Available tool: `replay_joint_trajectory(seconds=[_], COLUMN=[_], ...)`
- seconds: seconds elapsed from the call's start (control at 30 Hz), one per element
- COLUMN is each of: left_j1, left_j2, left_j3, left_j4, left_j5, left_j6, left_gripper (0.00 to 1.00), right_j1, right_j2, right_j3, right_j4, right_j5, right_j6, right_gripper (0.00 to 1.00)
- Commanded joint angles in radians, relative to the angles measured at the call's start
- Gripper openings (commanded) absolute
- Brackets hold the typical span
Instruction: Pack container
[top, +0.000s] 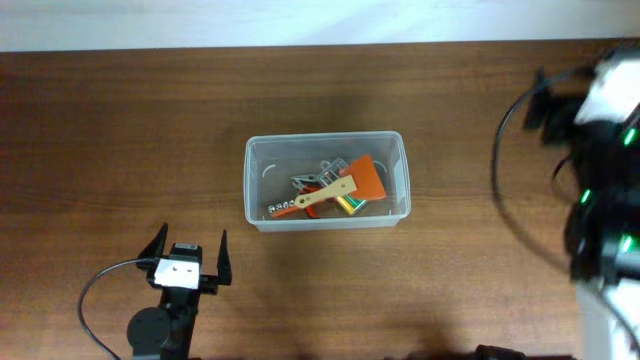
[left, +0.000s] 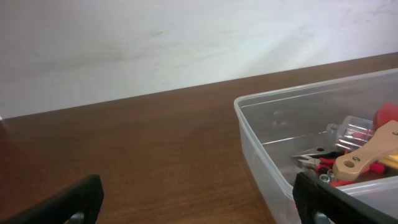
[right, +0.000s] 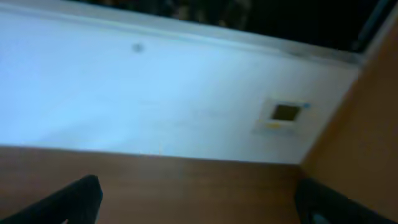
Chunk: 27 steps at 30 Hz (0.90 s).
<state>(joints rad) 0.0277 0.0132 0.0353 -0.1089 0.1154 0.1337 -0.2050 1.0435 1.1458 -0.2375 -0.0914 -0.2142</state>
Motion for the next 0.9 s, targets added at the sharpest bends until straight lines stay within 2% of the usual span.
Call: replay_joint_trajectory(seconds=[0.0,0.2,0.47,0.7,0.87], left_j1=[0.006,0.006,0.006,0.006,0.006], left_j2=[-0.008,-0.008,-0.008,-0.008,-0.008], left_j3=[-0.009,-0.009,-0.009,-0.009,-0.009], left_j4=[0.003,0.003,0.003,0.003,0.003], left_j5=[0.007,0.007,0.007,0.008,0.007], left_j6=[-0.006,-0.006,-0.006,-0.006,-0.006], left_gripper=[0.99,0.99,0.99,0.99,0.99], right_j1=[0.079,0.174,0.193,0.198,0.218], right_j2=[-0.155,-0.453,-0.756,-0.893,-0.964], right_j3=[-0.144,-0.383,-0.687,-0.867,-0.933], right_j4=[0.043,0.212,0.354,0.479,0.481], right_j5=[0.005,-0.061,-0.09,-0.135,-0.133], right_j6=[-0.002,0.007,0.06,0.074,0.073], right_gripper=[0.99,0.99,0.99,0.99,0.99])
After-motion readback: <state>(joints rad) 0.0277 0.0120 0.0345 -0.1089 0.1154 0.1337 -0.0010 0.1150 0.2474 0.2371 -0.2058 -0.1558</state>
